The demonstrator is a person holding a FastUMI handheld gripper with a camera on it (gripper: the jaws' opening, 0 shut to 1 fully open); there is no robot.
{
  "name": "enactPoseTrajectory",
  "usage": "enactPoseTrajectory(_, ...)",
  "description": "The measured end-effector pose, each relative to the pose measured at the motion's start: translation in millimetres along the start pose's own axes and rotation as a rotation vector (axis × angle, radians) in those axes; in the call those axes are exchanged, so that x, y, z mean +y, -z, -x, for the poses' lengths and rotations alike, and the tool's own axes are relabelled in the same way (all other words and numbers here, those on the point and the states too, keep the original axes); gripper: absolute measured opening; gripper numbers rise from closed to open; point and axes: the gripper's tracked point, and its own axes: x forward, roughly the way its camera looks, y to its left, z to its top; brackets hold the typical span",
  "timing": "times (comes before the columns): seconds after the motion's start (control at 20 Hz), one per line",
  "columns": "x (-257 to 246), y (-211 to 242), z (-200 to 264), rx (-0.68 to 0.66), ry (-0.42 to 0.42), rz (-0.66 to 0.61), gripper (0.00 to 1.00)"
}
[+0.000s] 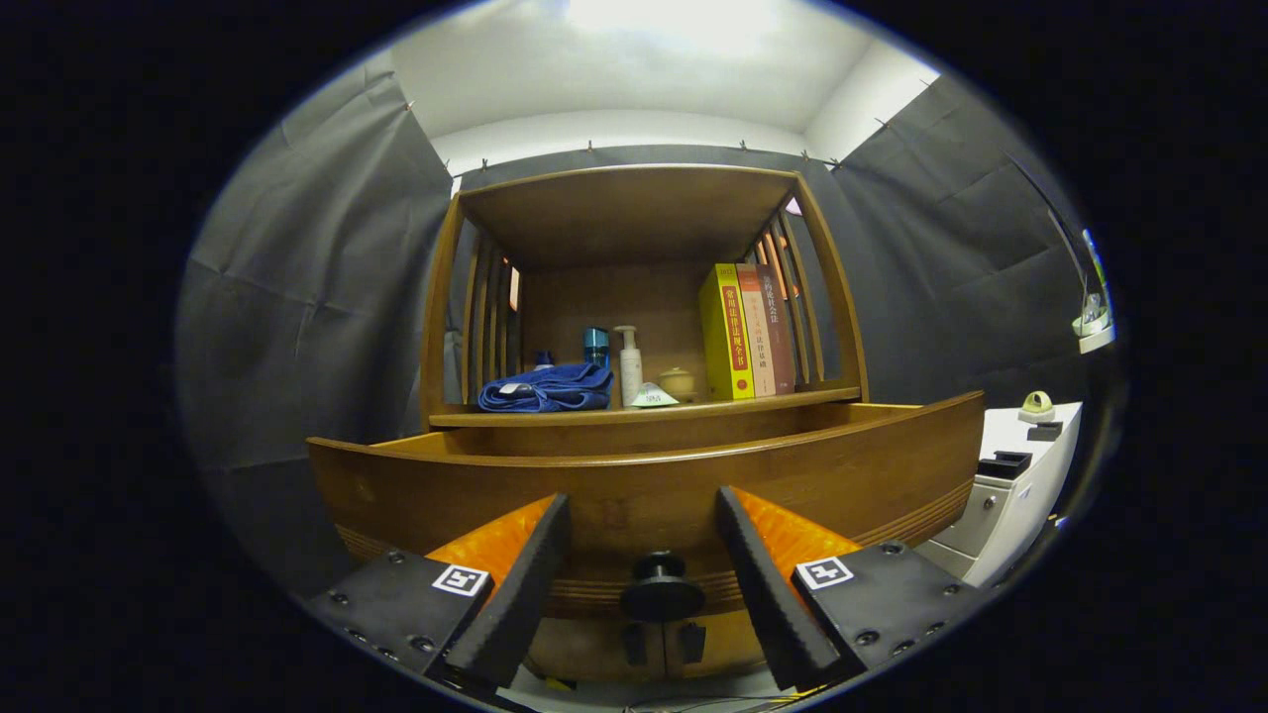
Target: Pull open the drawer, take out the items inside it, and place them on the countertop above the cabinet.
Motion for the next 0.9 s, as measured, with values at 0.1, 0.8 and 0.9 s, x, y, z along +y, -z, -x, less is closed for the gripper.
enactPoseTrajectory(0.1, 1, 1, -6, 0.028, 0.009, 0.003, 0.97)
enactPoseTrajectory(0.8, -3, 4, -121, 0.145, 0.009, -0.031, 0.98)
enactPoseTrajectory(0.9, -3, 6, -137, 0.147, 0.008, -0.022, 0.98)
